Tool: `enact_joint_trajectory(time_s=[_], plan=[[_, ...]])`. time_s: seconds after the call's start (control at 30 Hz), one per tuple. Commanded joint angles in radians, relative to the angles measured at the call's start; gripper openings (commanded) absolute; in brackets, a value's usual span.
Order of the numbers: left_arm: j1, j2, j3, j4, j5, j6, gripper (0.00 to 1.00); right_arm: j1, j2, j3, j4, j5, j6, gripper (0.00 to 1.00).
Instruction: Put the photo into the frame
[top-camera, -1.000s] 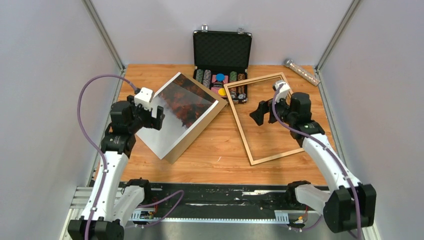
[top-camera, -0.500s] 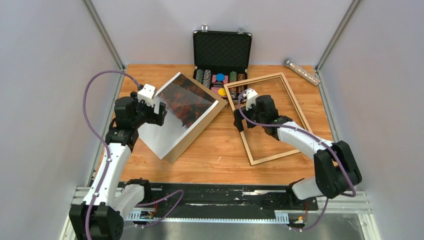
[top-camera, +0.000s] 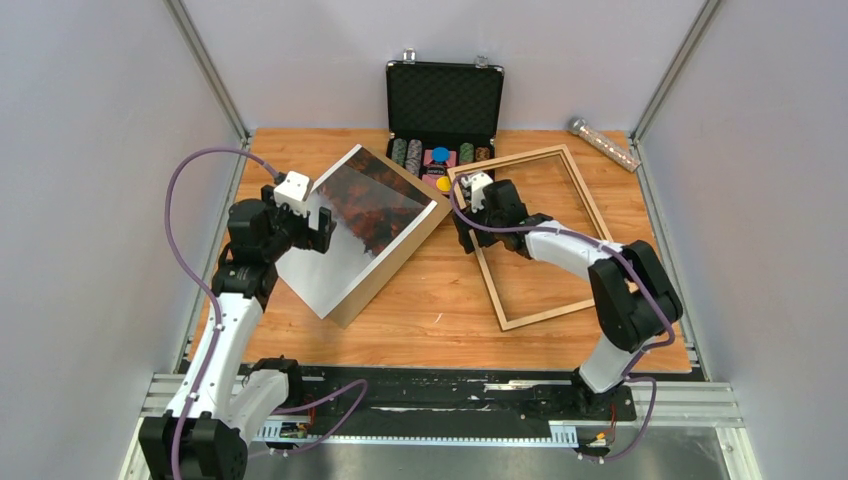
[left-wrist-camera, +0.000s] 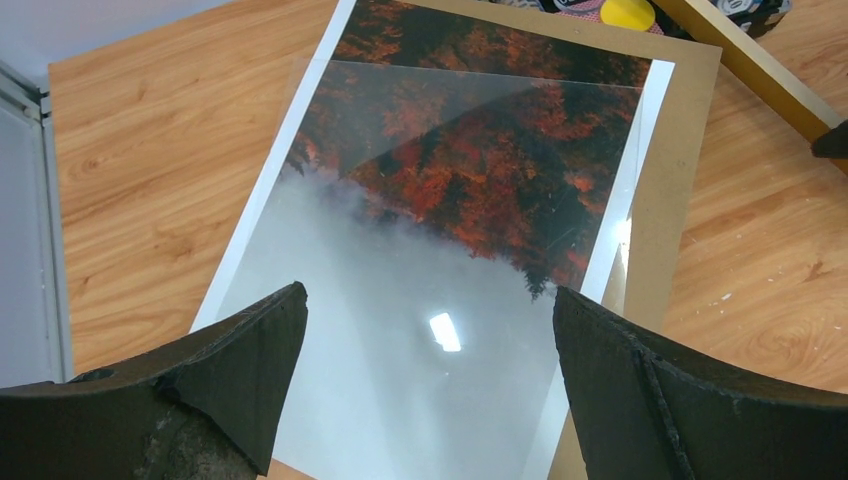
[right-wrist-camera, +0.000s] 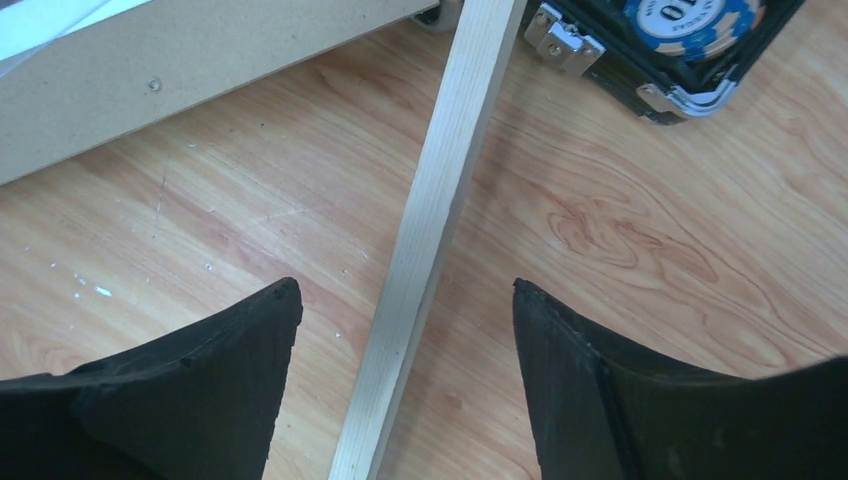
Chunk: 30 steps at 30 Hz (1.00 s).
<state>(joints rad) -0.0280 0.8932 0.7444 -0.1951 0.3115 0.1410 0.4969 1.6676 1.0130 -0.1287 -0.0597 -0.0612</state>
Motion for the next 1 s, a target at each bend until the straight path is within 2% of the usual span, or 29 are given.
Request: enact_joint_trajectory(time_s=[0.0,0.33,0.5,0.67,0.7,0.97], plan=[[0.004,-0.023,-0.006,0.048,0.017,-0.007,1.00,0.009,0.064,0.064,-0.031,0.033,0.029,0.74],[0.003,-0.021,-0.017,0.060,0.019,-0.005,1.00,0.010,0.126,0.079,-0.060,0.048,0.131,0.46],[0.004,-0.015,-0.018,0.063,0.024,-0.005,1.00,0.009,0.089,0.072,-0.064,0.050,0.170,0.28],[0.004,-0.016,-0.022,0.064,0.025,0.000,1.00,0.009,0.031,0.063,-0.074,0.059,0.223,0.02],[0.004,-0.016,-0.022,0.064,0.025,0.002,1.00,0.008,0.019,0.061,-0.077,0.059,0.235,0.00],[0.002,-0.001,-0.023,0.076,0.021,0.013,1.00,0.006,-0.051,0.015,-0.080,0.170,0.340,0.00]])
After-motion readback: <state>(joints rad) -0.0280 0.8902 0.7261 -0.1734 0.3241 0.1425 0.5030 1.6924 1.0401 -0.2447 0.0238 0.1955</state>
